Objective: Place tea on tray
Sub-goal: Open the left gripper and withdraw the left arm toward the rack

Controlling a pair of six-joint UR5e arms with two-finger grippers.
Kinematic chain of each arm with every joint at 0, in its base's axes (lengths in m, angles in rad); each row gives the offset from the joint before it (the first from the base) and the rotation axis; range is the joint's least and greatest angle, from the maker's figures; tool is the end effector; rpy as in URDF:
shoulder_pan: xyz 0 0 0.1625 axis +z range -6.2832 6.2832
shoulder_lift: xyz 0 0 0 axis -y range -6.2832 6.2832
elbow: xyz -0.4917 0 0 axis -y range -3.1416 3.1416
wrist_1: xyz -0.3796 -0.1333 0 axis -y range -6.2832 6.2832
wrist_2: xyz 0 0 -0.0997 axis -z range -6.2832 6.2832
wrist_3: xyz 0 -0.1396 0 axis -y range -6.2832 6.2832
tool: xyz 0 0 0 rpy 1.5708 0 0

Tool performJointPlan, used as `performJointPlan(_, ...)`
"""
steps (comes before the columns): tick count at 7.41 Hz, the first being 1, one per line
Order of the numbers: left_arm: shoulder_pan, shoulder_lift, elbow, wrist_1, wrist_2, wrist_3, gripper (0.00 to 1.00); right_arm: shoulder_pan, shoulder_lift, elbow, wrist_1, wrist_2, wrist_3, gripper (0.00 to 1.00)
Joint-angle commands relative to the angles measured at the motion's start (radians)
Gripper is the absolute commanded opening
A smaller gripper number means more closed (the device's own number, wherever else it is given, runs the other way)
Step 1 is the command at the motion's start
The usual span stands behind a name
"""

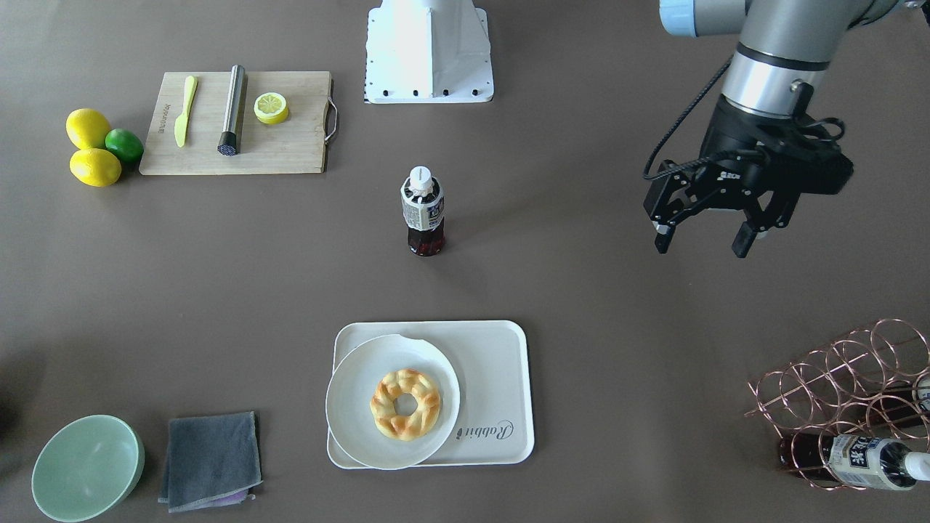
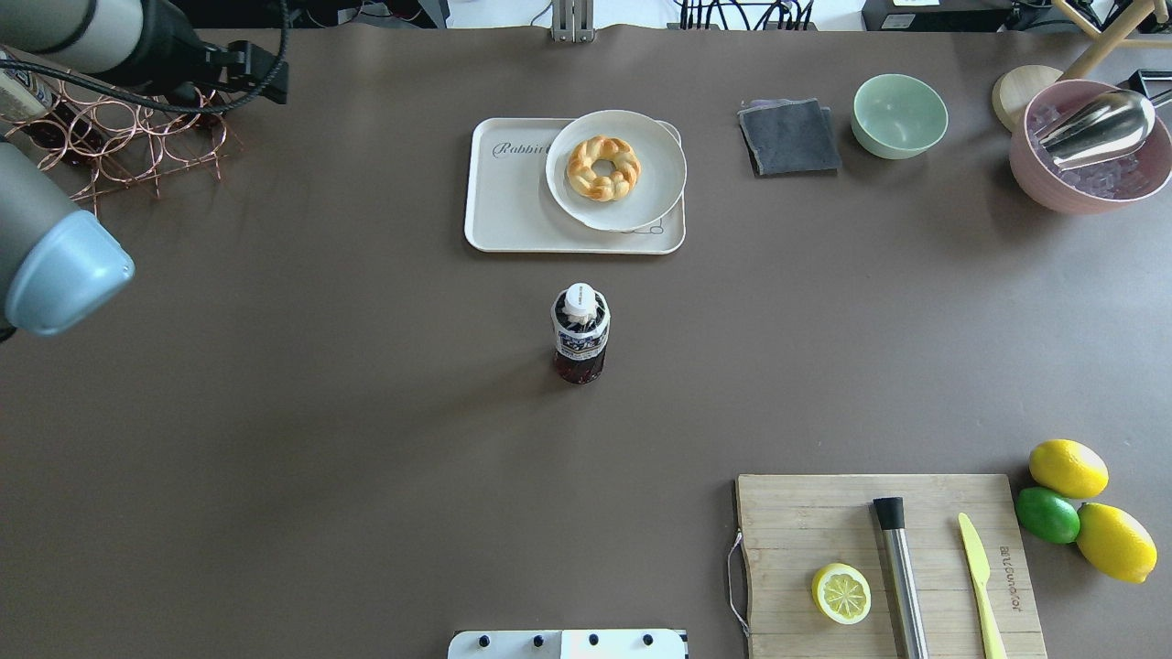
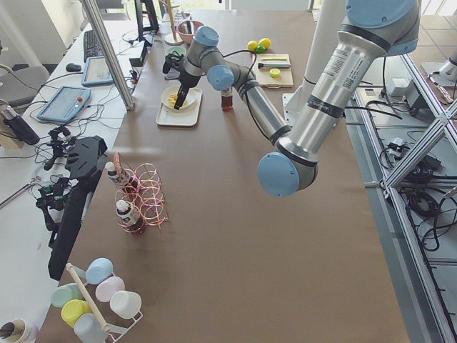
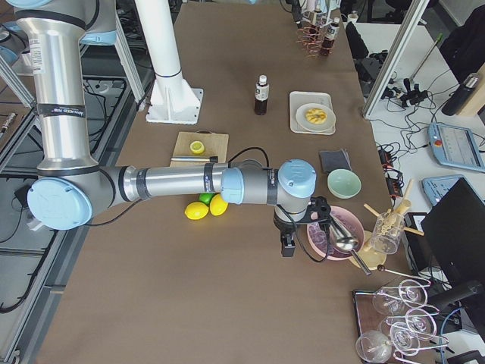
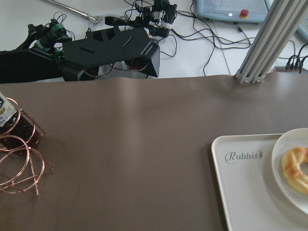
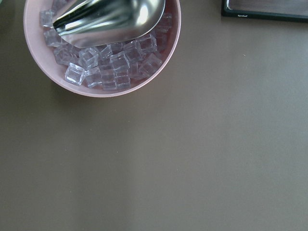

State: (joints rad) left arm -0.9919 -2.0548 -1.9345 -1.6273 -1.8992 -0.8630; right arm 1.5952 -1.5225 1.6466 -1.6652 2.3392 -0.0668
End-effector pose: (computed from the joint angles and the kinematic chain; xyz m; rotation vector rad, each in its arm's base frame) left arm 0.2793 -0.5886 0.3165 0.4710 0.8206 -0.1142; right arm 0.0485 -0.5020 0.7040 0.0632 -0.7663 -0.0517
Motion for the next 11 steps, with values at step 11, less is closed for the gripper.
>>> performJointPlan(11,-0.591,0.466,0.166,0.003,-0.314,0.875,0.98,-0.630,0.303,0.338,0.071,-0.126,0.728,1.00)
